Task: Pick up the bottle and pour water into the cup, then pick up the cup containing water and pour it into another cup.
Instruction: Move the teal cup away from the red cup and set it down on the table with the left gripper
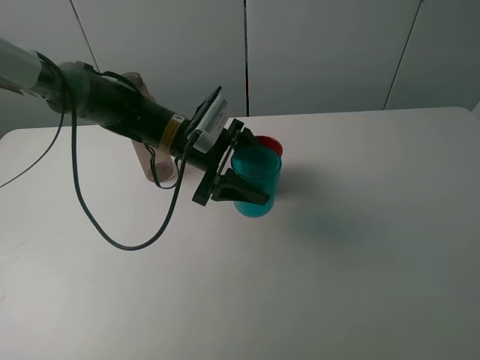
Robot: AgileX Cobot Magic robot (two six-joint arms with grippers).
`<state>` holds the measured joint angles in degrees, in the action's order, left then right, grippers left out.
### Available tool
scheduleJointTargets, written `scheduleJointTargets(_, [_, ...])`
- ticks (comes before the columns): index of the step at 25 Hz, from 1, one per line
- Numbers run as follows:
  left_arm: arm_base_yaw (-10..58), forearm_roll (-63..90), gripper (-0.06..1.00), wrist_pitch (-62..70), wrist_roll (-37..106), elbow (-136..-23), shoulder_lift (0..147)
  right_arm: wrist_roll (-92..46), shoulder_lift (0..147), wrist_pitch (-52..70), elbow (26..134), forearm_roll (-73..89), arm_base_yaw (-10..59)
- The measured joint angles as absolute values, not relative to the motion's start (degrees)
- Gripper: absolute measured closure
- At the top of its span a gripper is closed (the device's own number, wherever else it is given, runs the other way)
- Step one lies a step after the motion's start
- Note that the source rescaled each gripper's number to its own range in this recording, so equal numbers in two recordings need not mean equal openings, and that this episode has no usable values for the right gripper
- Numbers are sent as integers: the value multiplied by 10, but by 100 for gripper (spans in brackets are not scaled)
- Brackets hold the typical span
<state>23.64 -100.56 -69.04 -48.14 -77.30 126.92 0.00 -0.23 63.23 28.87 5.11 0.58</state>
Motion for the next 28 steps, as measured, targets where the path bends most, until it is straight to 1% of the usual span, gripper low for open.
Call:
scheduleJointTargets(7, [234, -1006, 88, -690, -474, -773, 1288, 0, -2, 632, 289, 51, 6])
scheduleJointTargets(28, [225, -1006, 88, -692, -356, -773, 1346, 0, -2, 632, 289, 51, 6])
